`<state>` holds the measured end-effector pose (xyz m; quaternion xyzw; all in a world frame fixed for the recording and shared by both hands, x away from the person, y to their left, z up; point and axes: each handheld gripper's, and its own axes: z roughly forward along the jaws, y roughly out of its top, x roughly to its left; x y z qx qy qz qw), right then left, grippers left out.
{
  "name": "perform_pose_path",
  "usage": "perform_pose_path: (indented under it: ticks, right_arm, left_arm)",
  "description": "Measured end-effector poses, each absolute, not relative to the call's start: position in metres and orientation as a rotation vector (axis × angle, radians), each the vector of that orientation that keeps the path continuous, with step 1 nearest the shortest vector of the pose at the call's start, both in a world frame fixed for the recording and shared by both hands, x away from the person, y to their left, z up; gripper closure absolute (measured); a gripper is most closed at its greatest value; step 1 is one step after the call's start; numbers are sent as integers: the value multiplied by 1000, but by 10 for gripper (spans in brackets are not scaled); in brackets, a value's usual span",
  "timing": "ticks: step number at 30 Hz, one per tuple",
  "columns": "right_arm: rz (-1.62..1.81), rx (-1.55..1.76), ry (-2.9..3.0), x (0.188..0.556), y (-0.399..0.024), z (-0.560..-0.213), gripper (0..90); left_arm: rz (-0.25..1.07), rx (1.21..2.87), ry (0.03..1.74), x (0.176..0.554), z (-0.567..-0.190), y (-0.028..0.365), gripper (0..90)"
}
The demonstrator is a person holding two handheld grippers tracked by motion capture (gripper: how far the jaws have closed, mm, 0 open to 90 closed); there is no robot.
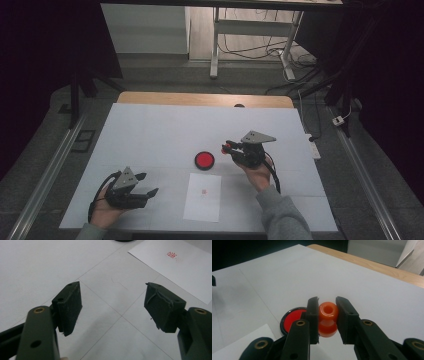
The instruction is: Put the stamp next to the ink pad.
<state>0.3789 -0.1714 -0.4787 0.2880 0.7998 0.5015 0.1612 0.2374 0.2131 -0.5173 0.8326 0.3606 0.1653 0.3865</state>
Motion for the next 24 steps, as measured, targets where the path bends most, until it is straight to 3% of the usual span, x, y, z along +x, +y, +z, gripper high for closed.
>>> perform_pose_path:
  ticks: [24]
  right_arm:
    - [1326,891,2320,408,-153,-511,718]
  left_arm:
    - [417,2123,922,238,-518,214,296]
